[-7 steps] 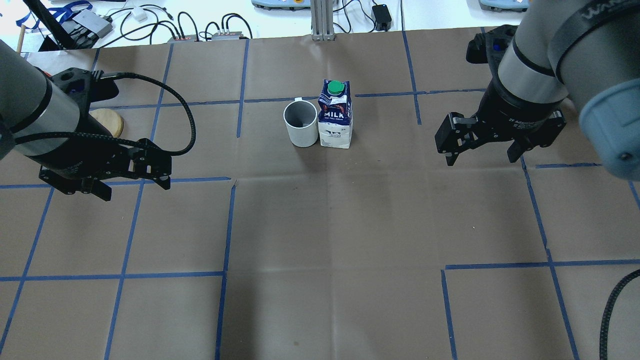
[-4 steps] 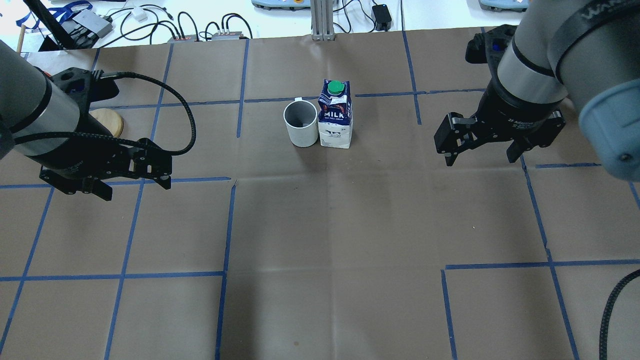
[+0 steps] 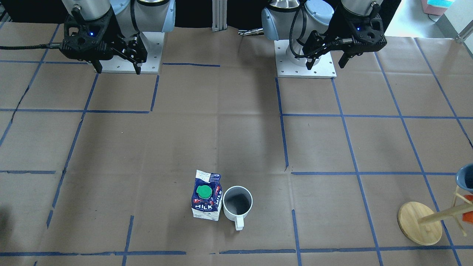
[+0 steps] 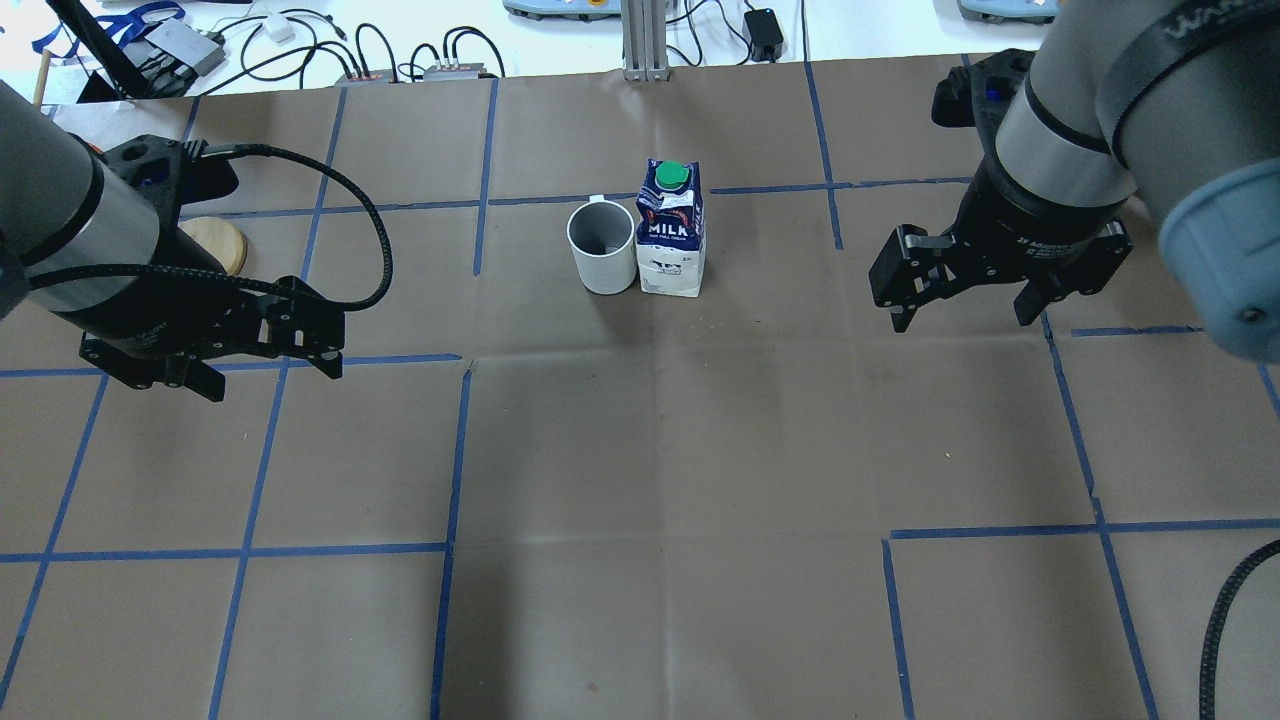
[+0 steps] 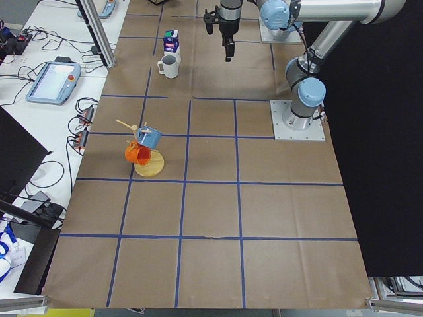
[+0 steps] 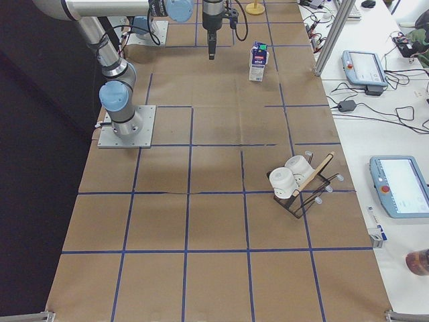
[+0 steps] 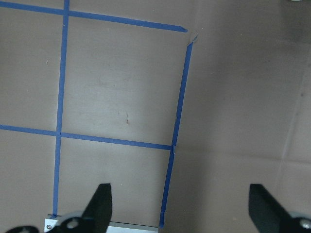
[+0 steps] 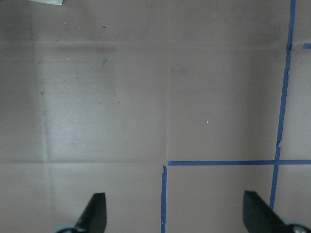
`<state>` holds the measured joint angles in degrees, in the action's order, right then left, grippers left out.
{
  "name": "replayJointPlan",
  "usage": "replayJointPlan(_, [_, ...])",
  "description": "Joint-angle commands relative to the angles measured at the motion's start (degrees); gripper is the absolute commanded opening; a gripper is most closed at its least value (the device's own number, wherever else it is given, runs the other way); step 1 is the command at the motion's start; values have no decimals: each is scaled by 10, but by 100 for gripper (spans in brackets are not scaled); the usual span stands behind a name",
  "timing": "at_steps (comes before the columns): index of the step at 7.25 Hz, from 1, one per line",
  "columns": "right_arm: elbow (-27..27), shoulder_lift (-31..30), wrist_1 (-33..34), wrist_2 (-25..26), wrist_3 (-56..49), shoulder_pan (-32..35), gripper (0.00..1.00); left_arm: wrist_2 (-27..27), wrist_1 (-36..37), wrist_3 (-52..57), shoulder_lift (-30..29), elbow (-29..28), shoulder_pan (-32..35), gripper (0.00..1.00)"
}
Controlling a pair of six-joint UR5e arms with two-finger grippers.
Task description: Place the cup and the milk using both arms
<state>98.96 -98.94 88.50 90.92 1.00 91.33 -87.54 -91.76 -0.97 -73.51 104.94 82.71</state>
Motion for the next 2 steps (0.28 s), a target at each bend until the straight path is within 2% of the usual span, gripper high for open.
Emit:
replayJointPlan(1, [0, 1, 0, 0, 0, -1, 100, 0, 0, 0, 0, 0, 0, 100])
replayJointPlan(2, [-2, 1, 0, 0, 0, 0, 100, 0, 0, 0, -1, 0, 0, 100])
